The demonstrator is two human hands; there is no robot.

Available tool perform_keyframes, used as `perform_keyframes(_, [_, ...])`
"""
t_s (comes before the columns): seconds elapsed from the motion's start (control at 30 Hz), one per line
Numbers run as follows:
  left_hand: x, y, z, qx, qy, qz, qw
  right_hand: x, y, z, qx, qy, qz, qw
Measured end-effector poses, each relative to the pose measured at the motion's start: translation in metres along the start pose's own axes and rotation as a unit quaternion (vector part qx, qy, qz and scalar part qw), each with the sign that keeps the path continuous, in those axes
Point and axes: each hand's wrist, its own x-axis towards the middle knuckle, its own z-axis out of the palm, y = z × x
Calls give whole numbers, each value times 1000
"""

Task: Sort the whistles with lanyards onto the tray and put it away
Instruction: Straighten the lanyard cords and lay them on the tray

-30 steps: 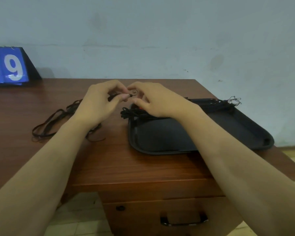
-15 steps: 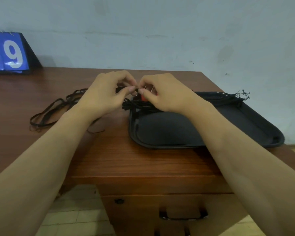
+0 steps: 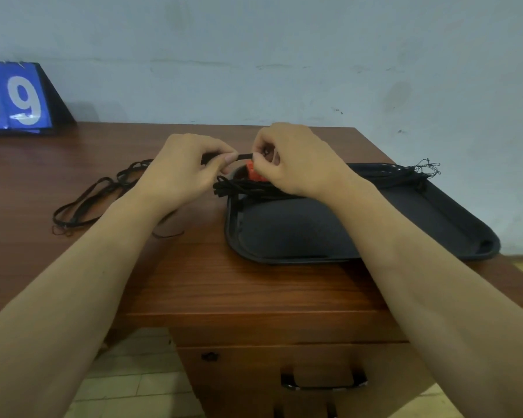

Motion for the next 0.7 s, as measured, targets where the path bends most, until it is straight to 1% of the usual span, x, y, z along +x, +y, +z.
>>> perform_keyframes(0.4, [2,-15,-1,26,-2,-17,1000,-2,8,-13,-36,56,91,994])
perform_keyframes(0.53, [2,-26,-2,33,-4,-40,999,-5,14,-20,-53,52,102,992])
perform_keyframes(0.7, [-1,-22,-2,-5,-7,-42,999,-19,30,-45,-99,49,109,988])
